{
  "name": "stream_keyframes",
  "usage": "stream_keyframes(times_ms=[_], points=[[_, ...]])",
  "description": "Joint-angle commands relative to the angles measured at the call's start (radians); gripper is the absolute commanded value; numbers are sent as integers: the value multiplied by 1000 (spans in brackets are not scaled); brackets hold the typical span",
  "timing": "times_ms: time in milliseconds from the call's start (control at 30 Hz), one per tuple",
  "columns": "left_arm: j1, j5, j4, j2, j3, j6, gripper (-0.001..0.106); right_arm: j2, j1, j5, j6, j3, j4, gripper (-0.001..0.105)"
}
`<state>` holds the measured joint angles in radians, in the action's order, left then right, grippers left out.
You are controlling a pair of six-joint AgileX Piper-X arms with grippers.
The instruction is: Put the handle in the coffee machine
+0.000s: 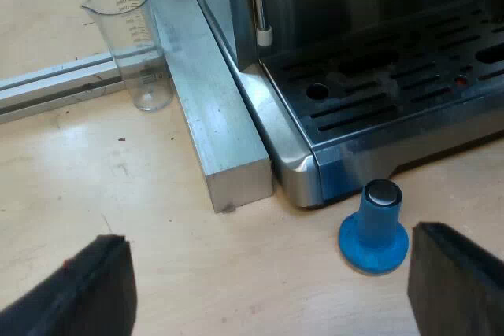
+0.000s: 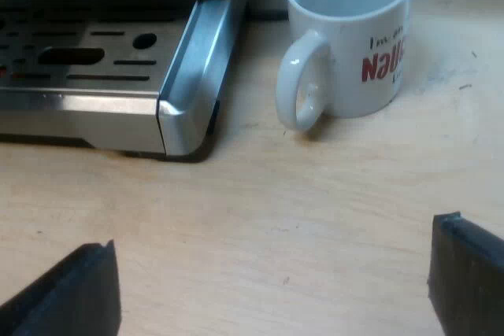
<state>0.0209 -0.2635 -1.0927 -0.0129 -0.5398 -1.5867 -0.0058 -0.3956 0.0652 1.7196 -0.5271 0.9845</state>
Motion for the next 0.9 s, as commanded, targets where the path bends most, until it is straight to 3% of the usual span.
stream_keyframes(times_ms=[33, 900], points=[[-6, 0, 15, -123, -2, -9, 72, -39, 3, -3, 2, -4, 10, 80], [-29, -16, 16, -141, -2, -9, 72, -39, 47, -3, 2, -4, 52, 80]])
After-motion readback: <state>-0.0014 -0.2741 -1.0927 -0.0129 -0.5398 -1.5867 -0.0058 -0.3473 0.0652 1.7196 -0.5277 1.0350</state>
